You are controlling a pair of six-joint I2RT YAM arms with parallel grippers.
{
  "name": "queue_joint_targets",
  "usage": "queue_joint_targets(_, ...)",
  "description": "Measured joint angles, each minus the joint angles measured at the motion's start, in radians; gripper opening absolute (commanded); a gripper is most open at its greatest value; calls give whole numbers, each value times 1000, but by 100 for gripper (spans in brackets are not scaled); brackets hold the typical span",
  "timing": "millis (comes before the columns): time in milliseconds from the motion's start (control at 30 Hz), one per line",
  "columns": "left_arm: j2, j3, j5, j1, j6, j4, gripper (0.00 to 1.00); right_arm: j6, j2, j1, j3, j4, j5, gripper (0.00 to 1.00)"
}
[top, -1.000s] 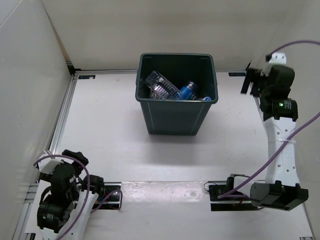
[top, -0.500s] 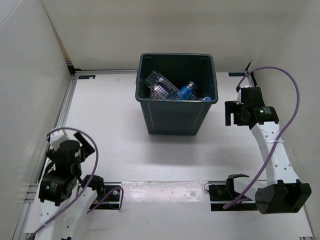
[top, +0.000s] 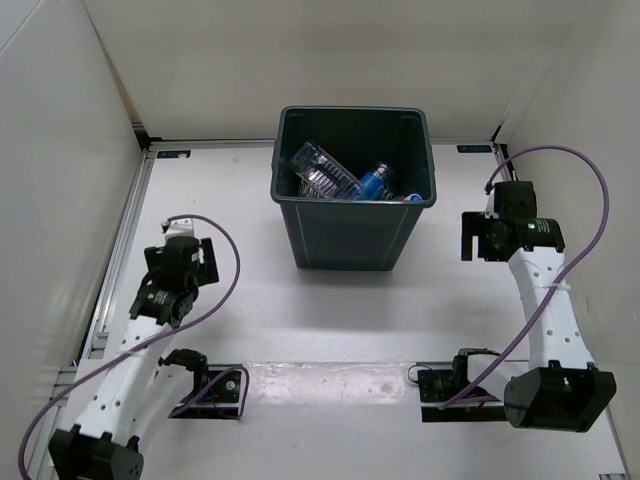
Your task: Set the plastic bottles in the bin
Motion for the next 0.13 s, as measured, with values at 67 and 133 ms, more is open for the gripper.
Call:
queue_joint_targets(67,47,-19,26,0,-13,48,100,-18,-10,3,-24,2,5,90)
queue_joint_targets(133,91,-24,43,0,-31,113,100,-37,-18,8,-43,14,8,90)
